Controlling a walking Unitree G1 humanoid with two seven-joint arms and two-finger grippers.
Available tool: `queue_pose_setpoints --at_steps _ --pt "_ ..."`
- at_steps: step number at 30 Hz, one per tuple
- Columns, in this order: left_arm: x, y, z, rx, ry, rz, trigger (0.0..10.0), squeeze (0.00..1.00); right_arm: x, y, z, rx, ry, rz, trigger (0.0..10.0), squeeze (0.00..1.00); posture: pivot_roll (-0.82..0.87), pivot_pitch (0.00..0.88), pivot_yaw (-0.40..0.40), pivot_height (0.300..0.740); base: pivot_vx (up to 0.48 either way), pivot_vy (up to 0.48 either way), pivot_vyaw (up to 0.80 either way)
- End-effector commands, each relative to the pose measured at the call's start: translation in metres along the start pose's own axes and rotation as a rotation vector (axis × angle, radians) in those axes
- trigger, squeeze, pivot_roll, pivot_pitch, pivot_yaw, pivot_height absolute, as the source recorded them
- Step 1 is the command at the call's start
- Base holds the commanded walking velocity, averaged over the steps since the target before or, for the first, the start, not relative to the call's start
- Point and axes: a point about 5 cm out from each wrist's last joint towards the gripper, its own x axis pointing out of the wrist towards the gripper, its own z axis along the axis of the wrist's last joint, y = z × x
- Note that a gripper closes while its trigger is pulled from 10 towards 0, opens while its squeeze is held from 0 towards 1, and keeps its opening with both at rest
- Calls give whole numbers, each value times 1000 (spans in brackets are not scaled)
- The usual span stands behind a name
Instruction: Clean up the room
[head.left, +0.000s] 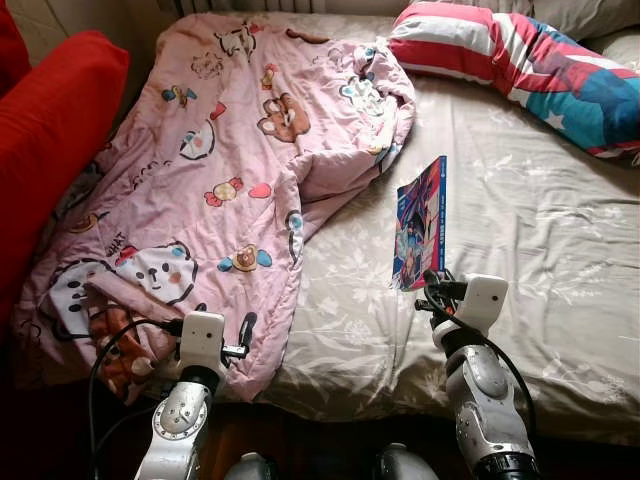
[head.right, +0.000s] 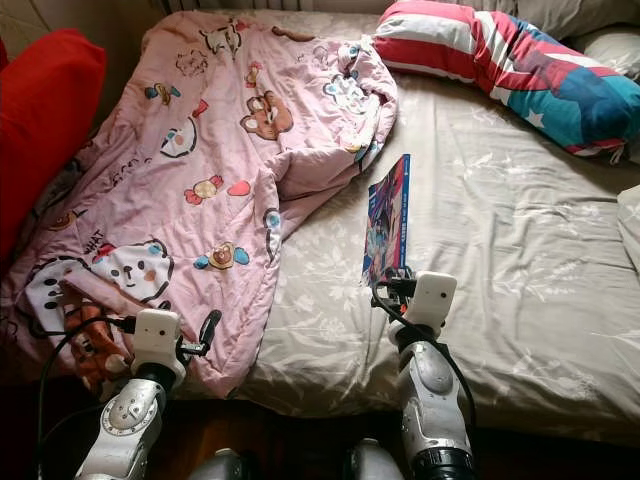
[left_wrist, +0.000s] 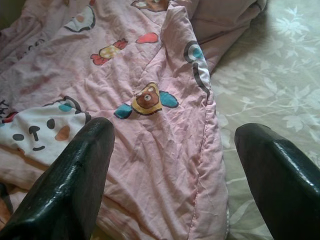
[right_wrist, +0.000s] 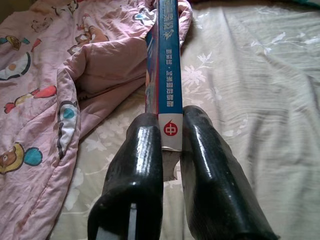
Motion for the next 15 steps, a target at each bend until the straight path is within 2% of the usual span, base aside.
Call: queue_pose_setpoints --at_steps 1,7,11,15 --pt "-6 1 -10 2 41 7 10000 0 0 0 6 1 -28 1 10000 0 -9 213 1 730 0 0 0" --pt "-4 1 -9 5 35 5 10000 0 2 2 5 9 -21 -7 10000 0 -6 216 1 730 0 0 0" --pt "-4 2 -10 5 31 3 10000 0 2 4 5 17 -18 1 10000 0 -7 218 0 730 0 0 -788" --pt "-4 2 -10 4 31 4 10000 0 2 5 6 16 -24 1 10000 0 -6 220 0 730 0 -346 -206"
